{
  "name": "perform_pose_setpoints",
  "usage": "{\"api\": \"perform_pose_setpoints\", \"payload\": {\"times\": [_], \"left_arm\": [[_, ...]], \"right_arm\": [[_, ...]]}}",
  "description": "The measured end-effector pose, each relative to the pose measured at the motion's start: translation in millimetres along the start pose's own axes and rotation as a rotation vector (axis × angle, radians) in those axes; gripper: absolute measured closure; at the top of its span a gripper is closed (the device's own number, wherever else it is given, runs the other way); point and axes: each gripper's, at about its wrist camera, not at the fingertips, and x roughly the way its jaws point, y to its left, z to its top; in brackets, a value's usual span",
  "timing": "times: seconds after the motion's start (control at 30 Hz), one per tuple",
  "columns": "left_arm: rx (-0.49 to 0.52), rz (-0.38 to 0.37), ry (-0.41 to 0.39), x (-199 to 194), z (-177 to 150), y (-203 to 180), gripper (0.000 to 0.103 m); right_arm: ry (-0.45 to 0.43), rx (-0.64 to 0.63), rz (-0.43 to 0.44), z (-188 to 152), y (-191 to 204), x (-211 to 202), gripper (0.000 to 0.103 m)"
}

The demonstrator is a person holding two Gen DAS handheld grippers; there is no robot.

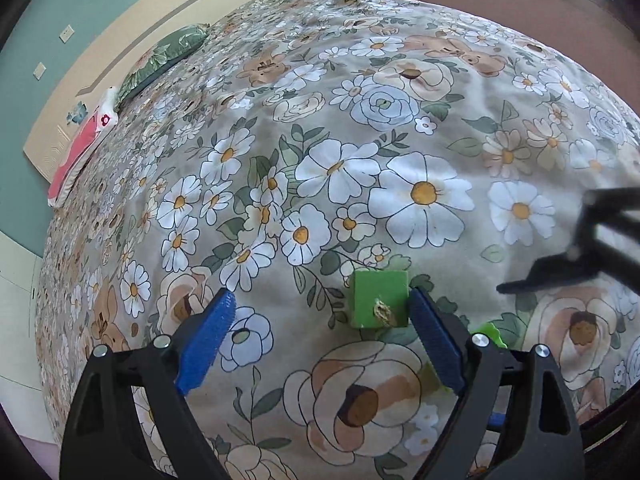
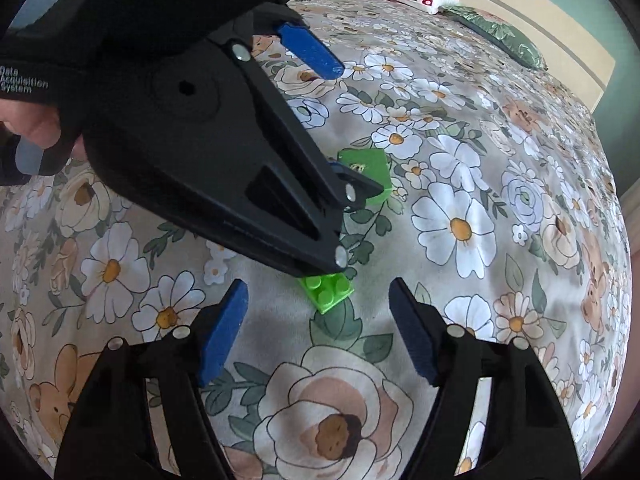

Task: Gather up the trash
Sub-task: 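Grasp the green cube with the left tool while the right tool grasps the green brick, then carry the green cube and green brick with both tools over the bin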

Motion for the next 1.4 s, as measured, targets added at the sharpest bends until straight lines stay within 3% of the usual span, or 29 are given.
{"api": "perform_pose_setpoints", "payload": {"times": [0.1, 0.23, 0.4, 0.53, 0.97, 1.2, 1.4], "left_arm": [[-0.035, -0.044, 0.012, 12, 7, 2, 0.026], [-0.042, -0.058, 0.046, 30, 3, 2, 0.032], [-0.093, -0.137, 0.047, 40, -2, 2, 0.07], [-0.11, -0.122, 0.029, 35, -2, 0, 0.072], [-0.257, -0.066, -0.025, -22, -37, 27, 0.071], [-0.282, 0.005, -0.065, -93, -57, 33, 0.071], [-0.316, 0.055, -0.128, -182, -80, 35, 0.071]], "right_arm": [[0.028, -0.011, 0.02, 5, -3, 14, 0.041], [0.027, -0.013, 0.04, 10, -6, 25, 0.046], [0.008, 0.029, 0.085, 10, -10, 31, 0.063], [-0.014, 0.063, 0.085, 10, -11, 29, 0.08], [-0.03, 0.12, -0.038, -2, 6, -12, 0.08], [-0.076, 0.146, -0.121, 3, 27, -78, 0.08], [-0.13, 0.124, -0.189, 6, 63, -160, 0.08]]}}
